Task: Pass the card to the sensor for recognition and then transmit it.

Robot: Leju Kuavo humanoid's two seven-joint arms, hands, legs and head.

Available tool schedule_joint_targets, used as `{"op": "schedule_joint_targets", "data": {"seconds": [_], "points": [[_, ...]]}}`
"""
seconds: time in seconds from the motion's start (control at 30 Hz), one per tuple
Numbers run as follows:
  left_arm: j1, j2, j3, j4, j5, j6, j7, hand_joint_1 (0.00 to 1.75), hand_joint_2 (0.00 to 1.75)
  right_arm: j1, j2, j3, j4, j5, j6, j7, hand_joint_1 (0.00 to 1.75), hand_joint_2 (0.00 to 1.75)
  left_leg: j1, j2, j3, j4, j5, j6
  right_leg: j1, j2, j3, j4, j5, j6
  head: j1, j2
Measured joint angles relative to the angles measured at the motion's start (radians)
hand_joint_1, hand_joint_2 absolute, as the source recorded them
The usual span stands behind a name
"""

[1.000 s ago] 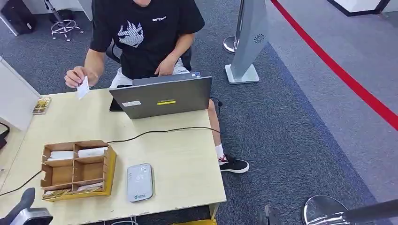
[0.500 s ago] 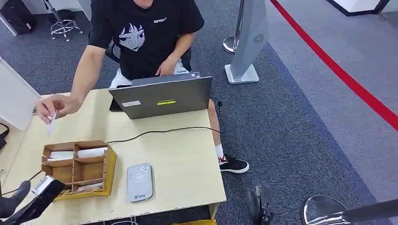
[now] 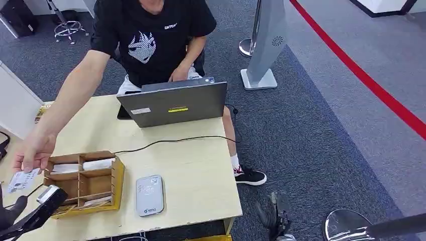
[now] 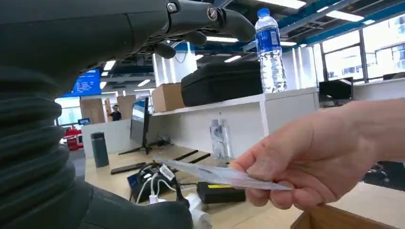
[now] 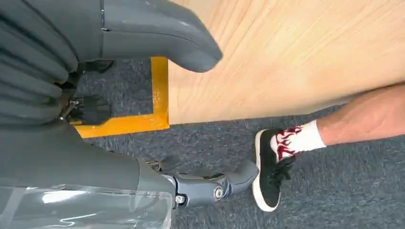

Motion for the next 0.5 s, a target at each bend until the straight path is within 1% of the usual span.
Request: {"op": "schedule_joint_targets", "data": {"seconds": [0.03, 0.07, 0.1, 0.17, 0.27, 0.4, 0.43, 0.5], "points": [[-0.004, 0.000, 0.000, 0.001, 0.002, -0.007, 0.006, 0.00, 1.75, -0.002, 0.000, 0.003, 0.000, 0.000, -0.017, 0.000, 0.00, 1.75, 0.000, 0.000, 0.000, 0.000, 0.000, 0.000, 0.000, 0.000, 0.000, 0.000, 0.000, 0.000, -0.001, 0.000], [-0.010, -0.001, 0.000, 0.001, 0.000, -0.015, 0.013, 0.00, 1.75, -0.004, 0.000, 0.011, 0.000, 0.000, -0.038, 0.000, 0.00, 0.00, 0.000, 0.000, 0.000, 0.000, 0.000, 0.000, 0.000, 0.000, 0.000, 0.000, 0.000, 0.000, 0.000, 0.000], [-0.015, -0.001, 0.000, 0.001, -0.003, -0.022, 0.019, 0.00, 1.75, -0.006, 0.000, 0.016, 0.000, 0.000, -0.049, 0.000, 0.00, 1.75, 0.000, 0.000, 0.000, 0.000, 0.000, 0.000, 0.000, 0.000, 0.000, 0.000, 0.000, 0.000, 0.000, 0.000], [-0.022, -0.001, -0.001, 0.002, -0.017, -0.045, 0.029, 0.00, 1.75, -0.012, 0.000, 0.029, 0.000, 0.000, -0.066, 0.000, 0.00, 1.75, 0.000, 0.000, 0.000, 0.000, 0.000, 0.000, 0.000, 0.000, 0.000, 0.000, 0.000, 0.000, 0.000, 0.000], [-0.046, 0.000, -0.010, 0.013, -0.033, -0.071, 0.036, 0.00, 1.75, -0.026, 0.000, 0.042, 0.000, 0.000, -0.070, 0.000, 0.00, 1.75, 0.000, 0.000, 0.000, 0.000, 0.001, 0.000, 0.000, 0.000, 0.000, 0.000, 0.001, 0.000, 0.000, 0.000], [-0.068, 0.010, -0.037, 0.024, -0.058, -0.081, 0.036, 0.00, 1.75, -0.043, 0.000, 0.057, 0.000, 0.000, -0.089, 0.000, 0.00, 1.75, 0.000, 0.000, 0.000, 0.000, 0.001, 0.000, 0.000, 0.000, 0.000, 0.000, 0.001, 0.001, 0.000, 0.000], [-0.072, 0.014, -0.045, 0.026, -0.064, -0.081, 0.034, 0.00, 1.75, -0.047, 0.000, 0.060, 0.000, 0.000, -0.089, 0.000, 0.00, 1.75, 0.000, 0.000, 0.000, 0.000, 0.001, 0.000, 0.000, 0.000, 0.000, 0.000, 0.001, 0.001, 0.000, 0.000], [-0.082, 0.024, -0.072, 0.029, -0.077, -0.078, 0.023, 0.00, 1.75, -0.051, -0.004, 0.053, 0.004, 0.000, -0.061, 0.000, 0.00, 1.75, 0.000, 0.000, 0.000, 0.001, 0.001, 0.000, 0.000, 0.000, 0.000, 0.000, 0.001, 0.001, -0.001, 0.000]]}}
